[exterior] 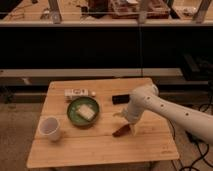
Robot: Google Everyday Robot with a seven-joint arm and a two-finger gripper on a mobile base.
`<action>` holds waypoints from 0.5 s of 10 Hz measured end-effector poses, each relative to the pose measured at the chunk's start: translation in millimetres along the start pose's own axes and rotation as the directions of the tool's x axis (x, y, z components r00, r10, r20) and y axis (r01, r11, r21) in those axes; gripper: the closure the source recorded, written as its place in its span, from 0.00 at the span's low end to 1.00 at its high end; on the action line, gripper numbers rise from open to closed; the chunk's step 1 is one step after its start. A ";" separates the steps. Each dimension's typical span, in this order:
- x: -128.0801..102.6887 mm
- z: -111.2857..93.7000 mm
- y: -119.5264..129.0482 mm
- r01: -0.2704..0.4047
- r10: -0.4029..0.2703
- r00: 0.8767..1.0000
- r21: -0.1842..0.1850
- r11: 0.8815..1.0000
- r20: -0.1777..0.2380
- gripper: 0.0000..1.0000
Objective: Place the pepper in the ceramic bowl
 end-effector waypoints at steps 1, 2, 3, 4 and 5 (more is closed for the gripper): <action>7.8 -7.5 9.9 -0.052 0.052 0.999 -0.008 0.999 0.002 0.20; 15.2 -12.7 16.6 -0.110 0.110 0.994 -0.011 0.994 0.005 0.20; 19.8 -10.7 21.1 -0.142 0.143 0.990 -0.019 0.990 0.009 0.20; 21.1 -4.5 23.7 -0.162 0.163 0.987 -0.029 0.986 0.014 0.20; 21.3 8.0 23.7 -0.184 0.185 0.983 -0.036 0.982 0.018 0.20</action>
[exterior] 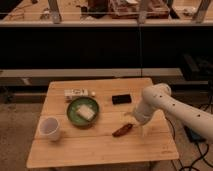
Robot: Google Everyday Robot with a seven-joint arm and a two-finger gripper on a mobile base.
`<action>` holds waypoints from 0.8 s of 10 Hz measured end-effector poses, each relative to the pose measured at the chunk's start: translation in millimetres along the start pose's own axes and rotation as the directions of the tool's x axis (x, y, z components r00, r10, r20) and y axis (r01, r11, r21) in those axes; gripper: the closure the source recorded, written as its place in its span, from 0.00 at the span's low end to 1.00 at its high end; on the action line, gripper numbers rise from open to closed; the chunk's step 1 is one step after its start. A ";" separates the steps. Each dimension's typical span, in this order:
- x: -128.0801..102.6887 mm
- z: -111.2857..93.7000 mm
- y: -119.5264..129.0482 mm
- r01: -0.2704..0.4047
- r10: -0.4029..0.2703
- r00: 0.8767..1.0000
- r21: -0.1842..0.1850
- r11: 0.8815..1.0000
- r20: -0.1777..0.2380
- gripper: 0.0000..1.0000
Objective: Place the pepper in the ceramic bowl
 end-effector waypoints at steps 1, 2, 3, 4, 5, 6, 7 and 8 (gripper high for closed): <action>-2.3 13.7 -2.9 -0.017 0.017 1.000 0.000 1.000 0.003 0.20; -6.5 20.3 -6.2 -0.024 0.024 1.000 0.009 1.000 0.006 0.20; -10.4 23.1 -9.3 -0.028 0.027 1.000 0.021 0.999 0.009 0.20; -11.2 25.1 -10.4 -0.034 0.034 0.999 0.027 0.999 0.009 0.20; -11.4 27.3 -12.1 -0.041 0.040 0.999 0.025 0.999 0.007 0.20; -10.3 29.8 -14.2 -0.053 0.053 0.999 0.013 0.999 -0.004 0.20; -9.6 34.2 -15.6 -0.065 0.065 0.998 -0.009 0.998 -0.015 0.20; -7.6 37.6 -16.6 -0.076 0.076 0.997 -0.019 0.997 -0.025 0.20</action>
